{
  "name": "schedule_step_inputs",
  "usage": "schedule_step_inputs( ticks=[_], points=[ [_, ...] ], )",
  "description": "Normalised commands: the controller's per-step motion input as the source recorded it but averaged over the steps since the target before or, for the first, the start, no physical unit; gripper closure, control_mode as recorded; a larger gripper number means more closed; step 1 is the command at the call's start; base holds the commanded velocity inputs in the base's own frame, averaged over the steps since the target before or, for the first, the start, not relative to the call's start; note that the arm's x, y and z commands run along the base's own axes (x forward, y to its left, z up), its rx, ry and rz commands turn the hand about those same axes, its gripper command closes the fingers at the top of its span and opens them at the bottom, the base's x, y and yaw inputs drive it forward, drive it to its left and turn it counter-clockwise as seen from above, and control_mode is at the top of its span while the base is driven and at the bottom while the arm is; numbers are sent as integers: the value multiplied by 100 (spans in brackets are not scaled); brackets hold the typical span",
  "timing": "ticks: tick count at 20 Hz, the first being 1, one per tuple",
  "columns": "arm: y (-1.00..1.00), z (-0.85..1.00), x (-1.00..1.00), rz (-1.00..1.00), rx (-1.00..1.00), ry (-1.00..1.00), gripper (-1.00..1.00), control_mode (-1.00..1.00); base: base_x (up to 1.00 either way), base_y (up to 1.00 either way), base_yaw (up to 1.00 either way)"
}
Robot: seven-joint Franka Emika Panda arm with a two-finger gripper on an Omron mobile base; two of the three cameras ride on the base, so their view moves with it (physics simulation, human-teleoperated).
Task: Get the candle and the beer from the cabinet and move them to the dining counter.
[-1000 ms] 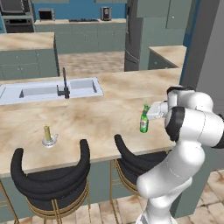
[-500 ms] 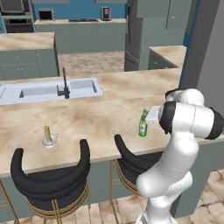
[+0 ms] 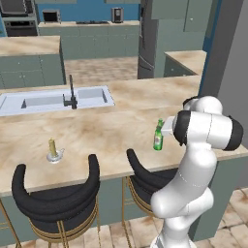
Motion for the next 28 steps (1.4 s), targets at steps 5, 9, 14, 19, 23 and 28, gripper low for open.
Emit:
schedule_step_inputs(
  ticks=[5,9,14,19,23,28],
  points=[
    [0,0,0,0,0,0,100,-100,0,0,0],
    [0,0,0,0,0,0,100,-100,0,0,0],
    [0,0,0,0,0,0,100,-100,0,0,0],
    [0,0,0,0,0,0,-100,-100,0,0,0],
    [0,0,0,0,0,0,-100,-100,0,0,0],
    [0,0,0,0,0,0,-100,-100,0,0,0]
  ],
)
